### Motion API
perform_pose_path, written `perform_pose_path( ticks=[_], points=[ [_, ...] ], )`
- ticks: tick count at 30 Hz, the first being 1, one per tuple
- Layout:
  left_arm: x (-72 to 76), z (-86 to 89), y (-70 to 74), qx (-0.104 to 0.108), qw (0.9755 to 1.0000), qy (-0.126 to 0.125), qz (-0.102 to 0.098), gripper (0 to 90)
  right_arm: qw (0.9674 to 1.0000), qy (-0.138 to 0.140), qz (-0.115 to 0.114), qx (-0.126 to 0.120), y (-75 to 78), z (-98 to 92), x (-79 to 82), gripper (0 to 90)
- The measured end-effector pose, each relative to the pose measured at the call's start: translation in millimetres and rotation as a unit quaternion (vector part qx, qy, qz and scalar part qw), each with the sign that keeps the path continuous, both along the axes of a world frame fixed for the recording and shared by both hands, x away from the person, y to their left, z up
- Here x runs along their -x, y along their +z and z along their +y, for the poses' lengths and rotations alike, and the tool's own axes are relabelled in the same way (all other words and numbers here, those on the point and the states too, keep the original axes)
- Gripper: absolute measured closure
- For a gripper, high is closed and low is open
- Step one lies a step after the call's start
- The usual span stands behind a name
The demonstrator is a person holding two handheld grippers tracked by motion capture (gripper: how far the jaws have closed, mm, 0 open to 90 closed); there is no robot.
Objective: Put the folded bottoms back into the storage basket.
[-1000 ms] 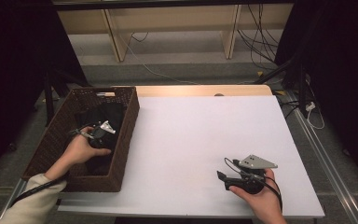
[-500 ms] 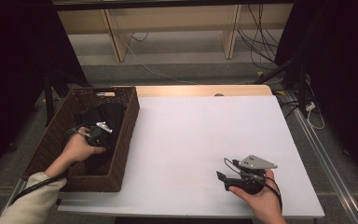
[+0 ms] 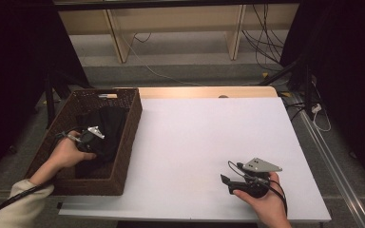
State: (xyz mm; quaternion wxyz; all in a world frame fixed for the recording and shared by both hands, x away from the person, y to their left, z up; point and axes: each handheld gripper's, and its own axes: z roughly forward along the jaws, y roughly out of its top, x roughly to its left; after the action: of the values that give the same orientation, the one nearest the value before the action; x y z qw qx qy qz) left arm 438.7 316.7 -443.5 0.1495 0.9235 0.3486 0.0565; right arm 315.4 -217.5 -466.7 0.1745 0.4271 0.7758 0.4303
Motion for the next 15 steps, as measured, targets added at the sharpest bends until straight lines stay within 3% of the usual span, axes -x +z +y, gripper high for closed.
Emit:
perform_pose_path(
  ticks=[7, 11, 12, 15],
  points=[
    [7.6, 13.1, 1.8, -0.02, 0.9994, -0.015, 0.024, 86.4, 1.0, 0.0, 0.001, 0.0, -0.4, 0.5, -0.1, 24.5],
    [7.1, 15.0, 4.9, -0.017, 0.9991, -0.017, 0.033, 84.3, 1.0, 0.0, 0.0, 0.0, 0.0, 0.2, 0.0, 24.4],
    [6.6, 13.8, 6.9, -0.013, 0.9995, -0.016, 0.025, 81.0, 1.0, 0.0, 0.0, 0.0, 0.0, 0.1, 0.0, 24.4],
    [3.1, 4.6, 13.4, 0.02, 0.9994, 0.004, -0.027, 60.6, 1.0, 0.0, 0.0, 0.0, -0.3, 0.1, -0.3, 24.4]
  ],
)
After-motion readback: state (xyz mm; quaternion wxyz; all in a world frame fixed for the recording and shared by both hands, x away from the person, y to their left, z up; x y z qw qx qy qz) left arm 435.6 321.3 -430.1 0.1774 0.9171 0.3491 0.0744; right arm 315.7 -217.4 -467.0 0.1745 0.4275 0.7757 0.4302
